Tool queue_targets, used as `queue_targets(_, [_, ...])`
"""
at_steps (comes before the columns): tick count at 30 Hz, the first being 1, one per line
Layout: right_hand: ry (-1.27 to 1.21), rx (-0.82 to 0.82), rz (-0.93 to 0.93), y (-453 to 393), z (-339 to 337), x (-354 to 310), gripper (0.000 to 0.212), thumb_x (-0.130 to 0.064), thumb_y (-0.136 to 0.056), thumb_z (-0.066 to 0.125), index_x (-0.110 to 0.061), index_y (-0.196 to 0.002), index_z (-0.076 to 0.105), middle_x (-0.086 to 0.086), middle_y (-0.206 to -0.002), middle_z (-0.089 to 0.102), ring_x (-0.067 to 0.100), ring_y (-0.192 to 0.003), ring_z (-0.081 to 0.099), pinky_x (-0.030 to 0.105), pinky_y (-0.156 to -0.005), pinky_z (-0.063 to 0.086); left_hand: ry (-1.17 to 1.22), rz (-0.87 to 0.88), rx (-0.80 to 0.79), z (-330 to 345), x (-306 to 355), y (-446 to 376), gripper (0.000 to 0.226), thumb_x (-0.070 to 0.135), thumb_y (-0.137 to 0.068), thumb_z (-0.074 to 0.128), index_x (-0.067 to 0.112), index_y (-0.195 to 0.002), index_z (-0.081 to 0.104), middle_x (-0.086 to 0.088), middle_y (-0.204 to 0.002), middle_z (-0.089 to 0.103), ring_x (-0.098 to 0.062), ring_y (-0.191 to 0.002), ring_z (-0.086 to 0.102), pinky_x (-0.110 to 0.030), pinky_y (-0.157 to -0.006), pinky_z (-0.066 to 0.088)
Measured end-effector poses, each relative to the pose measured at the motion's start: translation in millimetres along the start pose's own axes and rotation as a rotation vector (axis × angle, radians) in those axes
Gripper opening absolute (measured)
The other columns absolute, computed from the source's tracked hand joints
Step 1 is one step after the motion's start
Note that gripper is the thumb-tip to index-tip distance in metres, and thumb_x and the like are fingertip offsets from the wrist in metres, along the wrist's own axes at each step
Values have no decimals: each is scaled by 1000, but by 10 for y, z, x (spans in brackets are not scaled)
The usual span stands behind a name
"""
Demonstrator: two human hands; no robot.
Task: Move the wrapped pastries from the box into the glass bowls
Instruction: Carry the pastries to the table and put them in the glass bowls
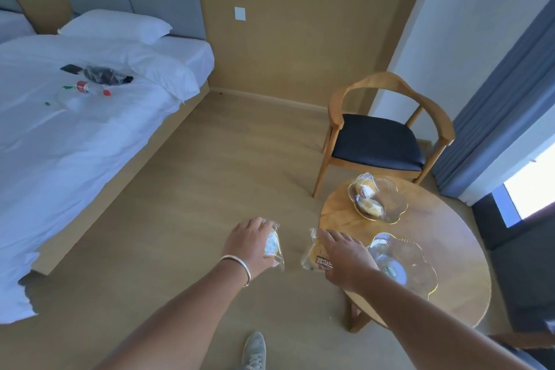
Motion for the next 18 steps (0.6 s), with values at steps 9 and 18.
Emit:
queue_targets(9, [-105,-5,155,-979,-194,285,83,-28,-74,64,-32,-145,21,-10,-142,41,15,-132,39,29,-109,31,-15,137,-84,-57,-357,-1298,72,53,-68,71,31,-130,42,7,-125,48,-18,-117,43,-30,-99,34])
queue_targets(18, [-188,-8,348,-1398,-163,1185,84,-28,-78,63,-29,-149,18,-10,-148,35,16,-136,35,30,-110,29,-61,344,-154,167,132,-2505,75,55,-70,70,27,-132,40,5,-128,46,-19,-120,40,-31,-101,33])
Point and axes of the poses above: each hand's wrist, its own y-axis away from the middle knuckle, its own z-axis out of the palm, x = y × z, the point moved 8 cm from there along -y, towards the middle knuckle
